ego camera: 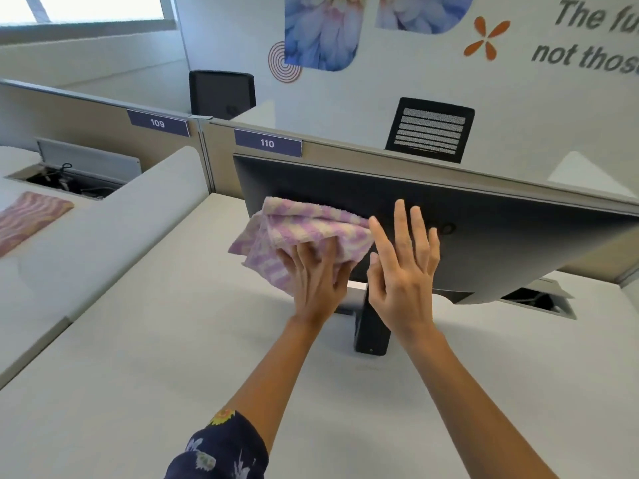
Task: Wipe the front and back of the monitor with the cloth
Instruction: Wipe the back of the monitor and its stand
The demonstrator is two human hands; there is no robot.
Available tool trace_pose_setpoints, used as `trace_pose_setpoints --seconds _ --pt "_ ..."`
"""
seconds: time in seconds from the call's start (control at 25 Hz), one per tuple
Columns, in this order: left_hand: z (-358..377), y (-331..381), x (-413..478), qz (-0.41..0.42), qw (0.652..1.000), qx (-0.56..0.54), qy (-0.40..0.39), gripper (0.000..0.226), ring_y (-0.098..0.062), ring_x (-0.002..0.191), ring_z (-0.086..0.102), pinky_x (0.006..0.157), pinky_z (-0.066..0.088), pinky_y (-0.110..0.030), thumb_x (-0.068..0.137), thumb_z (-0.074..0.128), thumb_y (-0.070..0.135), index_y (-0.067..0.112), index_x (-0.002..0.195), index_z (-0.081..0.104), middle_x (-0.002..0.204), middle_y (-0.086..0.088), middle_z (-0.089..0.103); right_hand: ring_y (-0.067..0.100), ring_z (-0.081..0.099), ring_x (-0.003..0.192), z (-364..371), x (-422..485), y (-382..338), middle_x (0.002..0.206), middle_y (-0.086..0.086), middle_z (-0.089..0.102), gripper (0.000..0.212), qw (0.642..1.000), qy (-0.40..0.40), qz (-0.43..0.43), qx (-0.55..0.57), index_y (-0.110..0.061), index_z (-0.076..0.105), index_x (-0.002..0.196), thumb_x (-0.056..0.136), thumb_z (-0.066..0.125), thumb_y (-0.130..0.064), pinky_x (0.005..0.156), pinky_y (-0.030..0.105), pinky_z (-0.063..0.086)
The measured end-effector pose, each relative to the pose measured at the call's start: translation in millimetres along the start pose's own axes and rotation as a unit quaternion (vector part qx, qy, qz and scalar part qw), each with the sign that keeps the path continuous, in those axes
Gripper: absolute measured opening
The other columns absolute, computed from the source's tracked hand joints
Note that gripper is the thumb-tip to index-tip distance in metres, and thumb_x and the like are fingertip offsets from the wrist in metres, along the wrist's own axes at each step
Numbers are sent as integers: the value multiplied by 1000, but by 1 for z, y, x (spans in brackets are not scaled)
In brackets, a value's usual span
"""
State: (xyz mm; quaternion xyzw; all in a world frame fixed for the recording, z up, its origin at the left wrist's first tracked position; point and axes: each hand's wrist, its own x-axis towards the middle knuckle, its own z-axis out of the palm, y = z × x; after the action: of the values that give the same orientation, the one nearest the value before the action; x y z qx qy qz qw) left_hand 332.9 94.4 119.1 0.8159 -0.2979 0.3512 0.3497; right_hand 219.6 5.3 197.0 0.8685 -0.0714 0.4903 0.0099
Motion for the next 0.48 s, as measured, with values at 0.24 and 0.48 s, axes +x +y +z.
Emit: trace_pose_setpoints --seconds 0.24,0.48 --pt "-14 -13 -9 63 998 -9 -17 76 -44 139 26 102 28 -72 95 53 48 36 152 4 149 -14 21 31 31 141 23 -64 -40 153 13 32 43 997 -57 -18 39 -19 38 145 103 34 -25 111 50 33" --pt "-45 -8 -30 79 995 -12 -53 62 -33 148 14 110 30 -64 104 26 48 21 155 3 161 -7 11 13 23 146 53 -63 -76 156 -4 26 49 960 -85 206 172 -28 23 151 105 31 -41 115 41 36"
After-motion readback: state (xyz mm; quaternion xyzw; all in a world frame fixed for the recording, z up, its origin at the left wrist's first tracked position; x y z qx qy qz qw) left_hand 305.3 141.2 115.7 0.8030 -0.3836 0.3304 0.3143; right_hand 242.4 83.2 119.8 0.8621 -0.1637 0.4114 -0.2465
